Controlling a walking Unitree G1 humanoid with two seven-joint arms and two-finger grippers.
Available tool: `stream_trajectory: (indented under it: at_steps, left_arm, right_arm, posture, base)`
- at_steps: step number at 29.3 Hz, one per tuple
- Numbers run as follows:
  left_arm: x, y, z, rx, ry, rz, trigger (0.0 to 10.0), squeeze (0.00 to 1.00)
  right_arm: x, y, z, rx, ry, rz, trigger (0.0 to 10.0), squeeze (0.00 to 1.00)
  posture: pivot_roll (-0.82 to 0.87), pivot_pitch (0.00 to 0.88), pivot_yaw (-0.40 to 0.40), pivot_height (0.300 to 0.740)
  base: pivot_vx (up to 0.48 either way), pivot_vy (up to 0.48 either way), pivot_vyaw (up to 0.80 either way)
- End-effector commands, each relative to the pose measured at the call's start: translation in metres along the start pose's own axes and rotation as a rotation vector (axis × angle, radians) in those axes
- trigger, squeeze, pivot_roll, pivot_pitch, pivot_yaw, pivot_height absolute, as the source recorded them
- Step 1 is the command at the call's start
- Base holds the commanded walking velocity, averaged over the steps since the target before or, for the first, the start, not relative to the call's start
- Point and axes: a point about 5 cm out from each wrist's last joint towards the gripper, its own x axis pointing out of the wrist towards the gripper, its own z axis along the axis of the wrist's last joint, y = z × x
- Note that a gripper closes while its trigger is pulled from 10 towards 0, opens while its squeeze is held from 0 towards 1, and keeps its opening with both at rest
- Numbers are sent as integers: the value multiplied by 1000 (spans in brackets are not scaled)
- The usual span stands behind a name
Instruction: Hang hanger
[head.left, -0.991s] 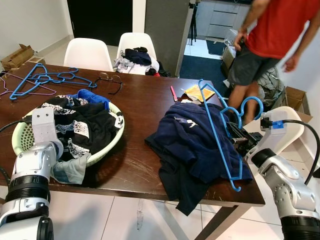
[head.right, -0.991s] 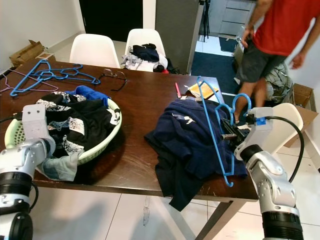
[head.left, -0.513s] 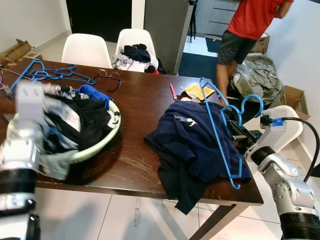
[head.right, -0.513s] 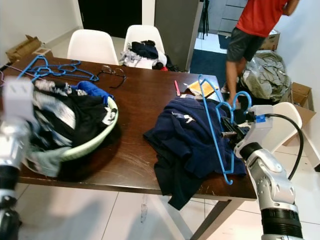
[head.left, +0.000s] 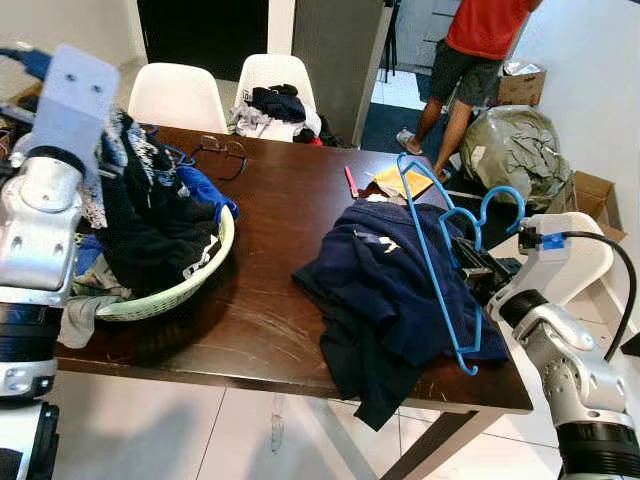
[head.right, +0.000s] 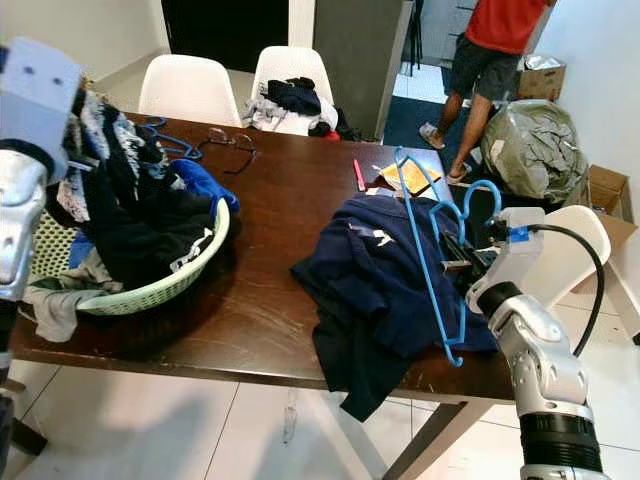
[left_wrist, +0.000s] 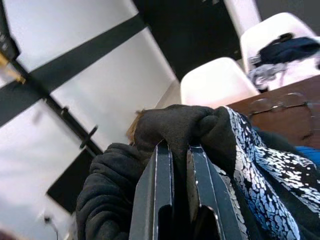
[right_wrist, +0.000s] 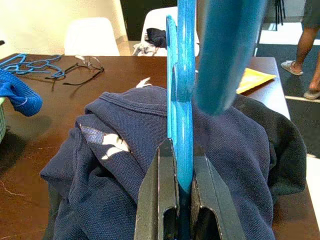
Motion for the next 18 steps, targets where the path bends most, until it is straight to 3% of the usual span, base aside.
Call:
stream_trajectory:
  at_steps: [1,2,3,4,6,11,15,18]
  left_arm:
    - [-6,-20,-1,71,-20,-139,8078,0]
    - [-11,-37,-8,97,-3,-245,8078,0]
    - [-24,-64,-22,176,27,-437,10000,0]
    - [-34,-81,-33,228,50,-566,10000,0]
    - [-52,-101,-56,313,121,-724,10000,0]
    - [-58,-105,-65,369,151,-764,10000,0]
    - [-64,-115,-93,497,154,-769,10000,0]
    - [-65,-118,-91,480,132,-763,10000,0]
  right_arm:
    - [-2,-4,-4,1,13,-19,10000,0]
    - [-2,-4,-3,1,13,-21,10000,0]
    - [-2,-4,-3,1,14,-22,10000,0]
    - [-2,-4,-3,1,15,-23,10000,0]
    - [-2,-4,-4,-2,19,-23,10000,0]
    - [-2,-3,-4,-1,20,-22,10000,0]
    - [-1,-3,-5,-9,18,-23,10000,0]
    - [0,-2,-5,-12,20,-18,10000,0]
  posture:
    - [38,97,-98,740]
    - [38,97,-98,740]
    - [36,95,-97,740]
    - [36,95,-97,740]
    - [36,96,-97,740]
    - [36,96,-97,740]
    - [39,85,-97,740]
    - [38,82,-97,740]
  base:
    - [0,0,0]
    - [0,0,0]
    - [0,0,0]
    - [0,0,0]
    - [0,0,0]
    - [0,0,0]
    - [0,0,0]
    - [0,0,0]
